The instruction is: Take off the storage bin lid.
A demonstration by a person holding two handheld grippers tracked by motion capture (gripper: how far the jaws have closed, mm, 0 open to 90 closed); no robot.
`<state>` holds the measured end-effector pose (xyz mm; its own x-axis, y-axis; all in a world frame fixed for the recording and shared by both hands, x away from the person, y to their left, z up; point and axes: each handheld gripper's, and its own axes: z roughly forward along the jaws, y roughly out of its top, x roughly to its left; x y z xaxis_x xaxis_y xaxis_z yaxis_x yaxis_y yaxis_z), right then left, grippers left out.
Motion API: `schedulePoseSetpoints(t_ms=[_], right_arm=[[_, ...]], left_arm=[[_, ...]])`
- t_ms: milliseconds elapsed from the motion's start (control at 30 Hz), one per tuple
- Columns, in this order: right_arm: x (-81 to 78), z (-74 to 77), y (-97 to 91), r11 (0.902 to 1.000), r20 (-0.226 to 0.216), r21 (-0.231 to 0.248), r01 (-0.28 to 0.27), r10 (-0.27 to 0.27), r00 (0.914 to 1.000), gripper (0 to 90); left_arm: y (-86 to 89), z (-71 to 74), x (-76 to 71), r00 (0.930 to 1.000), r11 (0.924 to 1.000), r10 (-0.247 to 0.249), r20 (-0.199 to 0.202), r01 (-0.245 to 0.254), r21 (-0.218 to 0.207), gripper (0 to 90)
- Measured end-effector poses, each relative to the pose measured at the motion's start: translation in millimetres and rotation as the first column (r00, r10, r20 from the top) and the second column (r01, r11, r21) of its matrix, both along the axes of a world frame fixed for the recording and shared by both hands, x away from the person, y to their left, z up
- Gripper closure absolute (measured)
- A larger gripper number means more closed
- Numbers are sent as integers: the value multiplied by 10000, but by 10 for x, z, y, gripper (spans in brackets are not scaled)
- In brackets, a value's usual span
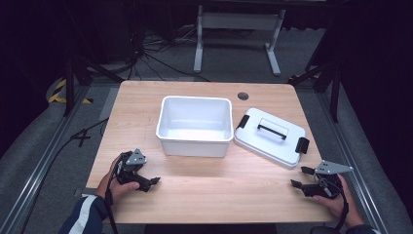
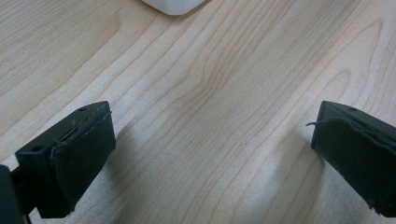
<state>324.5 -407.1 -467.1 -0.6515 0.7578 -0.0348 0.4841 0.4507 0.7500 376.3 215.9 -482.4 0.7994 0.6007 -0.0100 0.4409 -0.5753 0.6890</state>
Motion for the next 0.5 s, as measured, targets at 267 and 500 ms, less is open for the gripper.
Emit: schedulePoseSetpoints(t_ms=[267,500], right_arm=[[1,-2,0,10000,-7,3,42,-42,10000,267],[2,-2,1,10000,-7,3,67,-67,10000,265]], left_arm=[[-1,0,-1,10000,10000,9,2,-9,1,1],[-1,0,-2,10000,10000,20,-1,-20,-4,1]])
